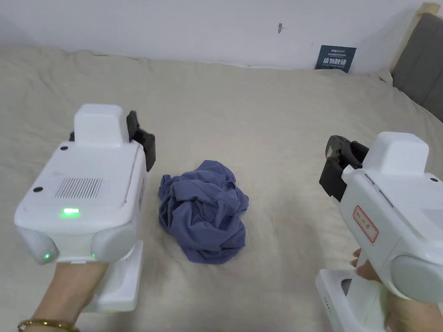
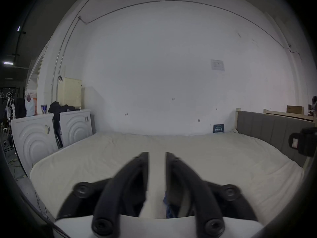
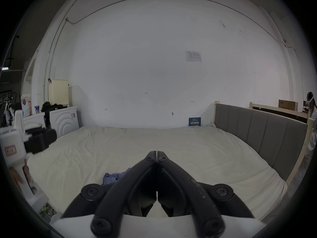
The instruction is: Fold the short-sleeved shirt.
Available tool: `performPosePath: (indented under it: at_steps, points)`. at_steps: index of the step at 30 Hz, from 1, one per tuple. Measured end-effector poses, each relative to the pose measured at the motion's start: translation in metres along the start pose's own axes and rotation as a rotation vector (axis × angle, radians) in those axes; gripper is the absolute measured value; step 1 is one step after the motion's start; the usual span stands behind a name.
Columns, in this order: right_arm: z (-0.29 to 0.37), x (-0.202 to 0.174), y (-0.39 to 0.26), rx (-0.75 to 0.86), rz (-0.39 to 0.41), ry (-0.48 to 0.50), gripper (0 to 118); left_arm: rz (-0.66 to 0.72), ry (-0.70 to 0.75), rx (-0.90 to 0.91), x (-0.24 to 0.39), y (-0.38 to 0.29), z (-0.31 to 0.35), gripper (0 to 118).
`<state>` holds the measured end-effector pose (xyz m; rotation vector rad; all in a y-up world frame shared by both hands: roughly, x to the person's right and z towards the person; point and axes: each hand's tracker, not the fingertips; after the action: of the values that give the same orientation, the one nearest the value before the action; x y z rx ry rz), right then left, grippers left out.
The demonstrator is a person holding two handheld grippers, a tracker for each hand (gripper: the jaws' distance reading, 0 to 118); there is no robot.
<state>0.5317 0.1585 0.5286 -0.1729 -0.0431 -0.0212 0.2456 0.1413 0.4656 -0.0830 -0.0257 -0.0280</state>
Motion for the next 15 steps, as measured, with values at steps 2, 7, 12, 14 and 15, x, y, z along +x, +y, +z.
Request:
performPosePath:
  at_steps: [2, 7, 12, 14, 15]
  points:
    - [0.0, -0.001, -0.001, 0.001, -0.002, 0.007, 1, -0.024, 0.012, -0.036, -0.001, -0.009, 0.002, 0]
    - [0.0, -0.004, -0.007, -0.014, 0.009, 0.011, 1, 0.001, -0.031, -0.143, -0.004, -0.026, 0.002, 0]
    - [0.0, -0.006, -0.012, -0.024, 0.01, 0.012, 1, -0.001, -0.024, -0.14, -0.006, -0.028, 0.001, 0]
    - [-0.002, -0.006, -0.013, -0.029, 0.01, 0.012, 1, -0.008, -0.022, -0.136, -0.006, -0.027, 0.0, 0]
    - [-0.003, -0.006, -0.014, -0.031, 0.008, 0.012, 1, -0.01, -0.026, -0.132, -0.005, -0.025, 0.0, 0]
